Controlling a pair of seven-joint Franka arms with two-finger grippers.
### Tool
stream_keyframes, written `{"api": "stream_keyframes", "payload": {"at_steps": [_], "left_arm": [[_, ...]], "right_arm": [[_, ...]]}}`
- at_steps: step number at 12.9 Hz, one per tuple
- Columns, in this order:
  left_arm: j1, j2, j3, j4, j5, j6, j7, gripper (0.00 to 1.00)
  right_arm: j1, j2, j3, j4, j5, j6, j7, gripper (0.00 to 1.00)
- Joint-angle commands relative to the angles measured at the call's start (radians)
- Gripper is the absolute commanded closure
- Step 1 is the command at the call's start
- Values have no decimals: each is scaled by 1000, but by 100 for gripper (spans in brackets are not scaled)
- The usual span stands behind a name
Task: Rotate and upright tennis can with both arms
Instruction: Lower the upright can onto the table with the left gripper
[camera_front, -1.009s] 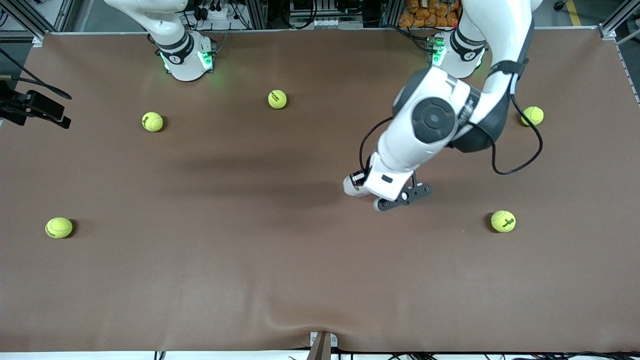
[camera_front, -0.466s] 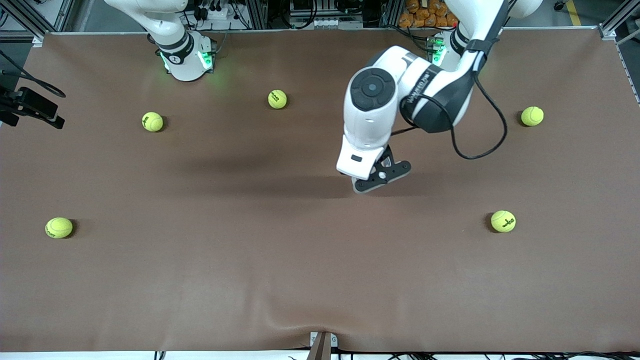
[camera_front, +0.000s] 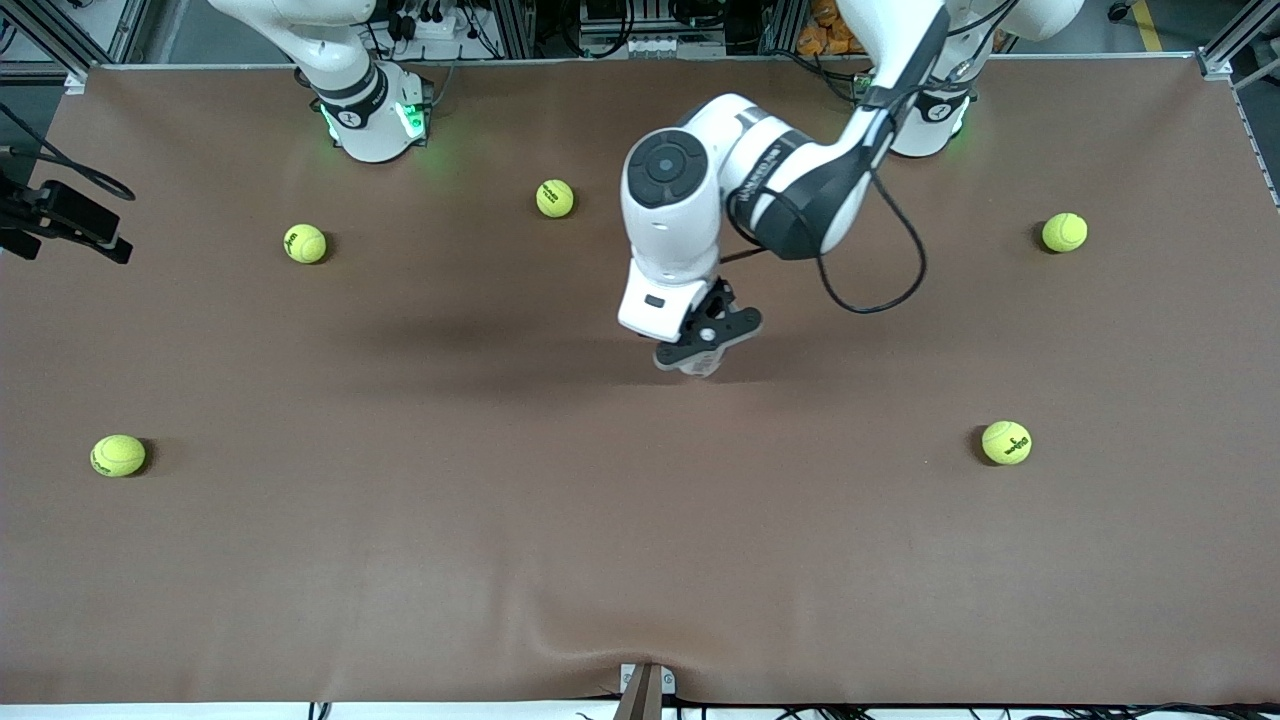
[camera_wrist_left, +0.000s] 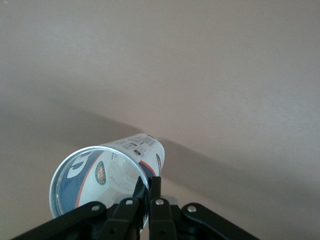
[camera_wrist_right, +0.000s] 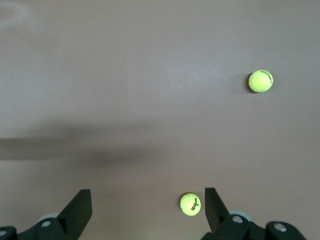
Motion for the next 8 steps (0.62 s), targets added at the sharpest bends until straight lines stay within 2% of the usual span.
{"api": "stream_keyframes", "payload": {"at_steps": [1,8], "left_arm": [[-35,44,17,34,27,60,-35,100],[-74,81,18,32,30,126,-55,100]], "right_arm": [[8,-3,5,2,-21,2,-15,0],[-23,-11,-1,-29,2,-3,-14,0]]}}
